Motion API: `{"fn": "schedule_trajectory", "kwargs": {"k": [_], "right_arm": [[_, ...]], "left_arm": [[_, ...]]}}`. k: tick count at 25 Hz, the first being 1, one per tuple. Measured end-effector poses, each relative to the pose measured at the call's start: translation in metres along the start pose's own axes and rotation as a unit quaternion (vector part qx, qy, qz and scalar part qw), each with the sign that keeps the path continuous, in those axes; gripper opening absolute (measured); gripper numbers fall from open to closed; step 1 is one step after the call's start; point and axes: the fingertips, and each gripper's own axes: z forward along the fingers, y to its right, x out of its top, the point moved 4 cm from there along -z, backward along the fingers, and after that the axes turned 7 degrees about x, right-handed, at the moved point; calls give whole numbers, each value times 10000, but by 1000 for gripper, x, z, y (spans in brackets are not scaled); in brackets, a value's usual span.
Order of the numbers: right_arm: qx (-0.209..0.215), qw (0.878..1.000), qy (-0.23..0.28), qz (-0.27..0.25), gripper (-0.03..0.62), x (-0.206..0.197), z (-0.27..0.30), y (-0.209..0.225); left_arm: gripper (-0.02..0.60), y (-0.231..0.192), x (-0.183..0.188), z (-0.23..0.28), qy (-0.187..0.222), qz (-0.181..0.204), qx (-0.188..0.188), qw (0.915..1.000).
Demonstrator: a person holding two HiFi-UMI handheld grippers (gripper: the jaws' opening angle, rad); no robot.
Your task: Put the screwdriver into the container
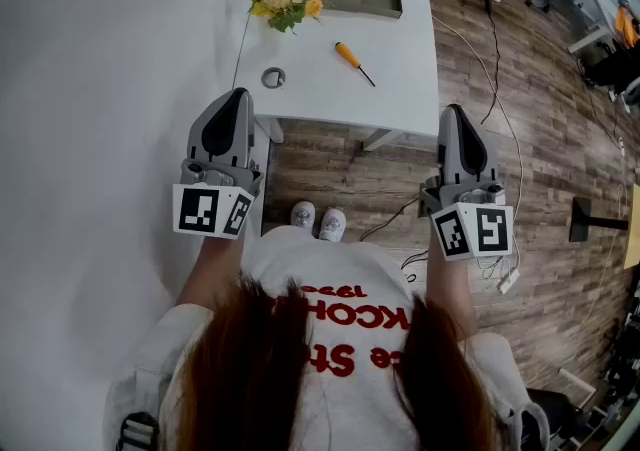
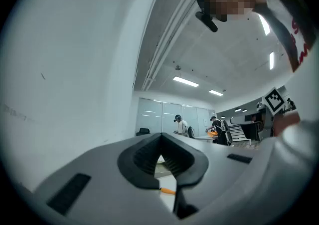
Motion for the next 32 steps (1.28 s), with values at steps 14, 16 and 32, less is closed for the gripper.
{"fn": "schedule_trajectory", "kwargs": {"k": [14,16,32], "right_arm": [[413,9985,221,272,4,4,-13,21],[443,9982,217,341,4,0,-16,27],[310,9981,147,503,5,-11,46,65]], "left_arm": [[6,23,7,-3,77,405,278,9988],[6,28,7,-3,89,524,328,9980],[6,14,-9,76,236,369,176,9989]]}}
